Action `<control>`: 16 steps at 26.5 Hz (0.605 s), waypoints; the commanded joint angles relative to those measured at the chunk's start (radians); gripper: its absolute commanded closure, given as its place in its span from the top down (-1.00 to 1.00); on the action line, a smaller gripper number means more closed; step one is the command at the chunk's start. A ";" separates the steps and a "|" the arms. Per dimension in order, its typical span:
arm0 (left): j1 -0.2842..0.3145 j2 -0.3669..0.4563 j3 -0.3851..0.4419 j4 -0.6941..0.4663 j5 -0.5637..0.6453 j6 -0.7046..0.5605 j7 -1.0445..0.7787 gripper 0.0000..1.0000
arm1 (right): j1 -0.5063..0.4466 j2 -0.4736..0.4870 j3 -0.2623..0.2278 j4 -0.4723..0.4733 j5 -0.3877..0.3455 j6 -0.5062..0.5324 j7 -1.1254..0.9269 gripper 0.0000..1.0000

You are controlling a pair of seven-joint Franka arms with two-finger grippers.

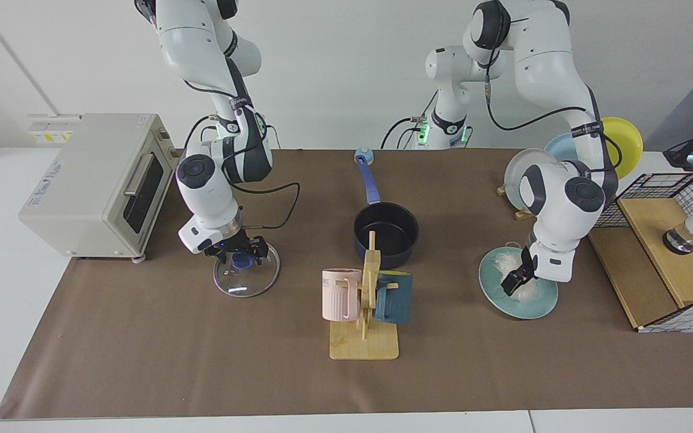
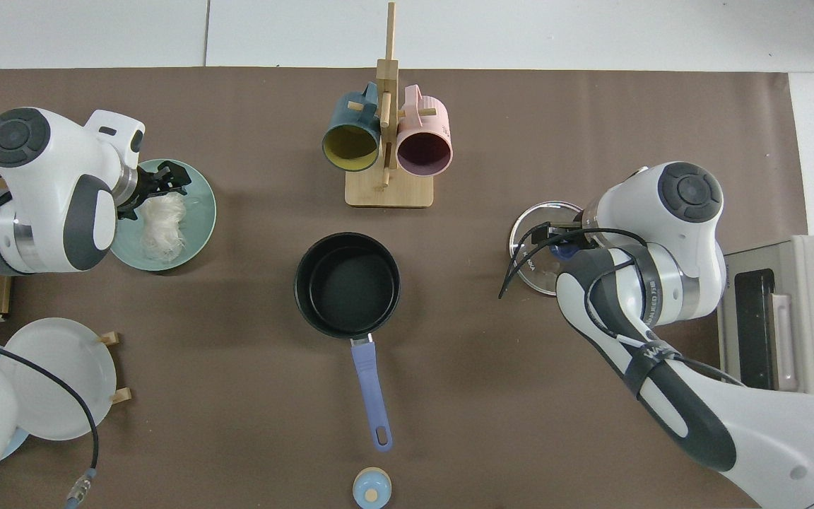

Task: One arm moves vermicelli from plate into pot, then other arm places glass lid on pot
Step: 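Reach the left gripper to the vermicelli while the right gripper reaches the lid, then grasp the white vermicelli with the left gripper and lift it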

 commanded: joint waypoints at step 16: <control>-0.008 -0.019 -0.005 0.093 0.030 -0.103 0.075 -1.00 | 0.010 0.014 0.004 0.003 -0.059 0.019 0.016 -0.08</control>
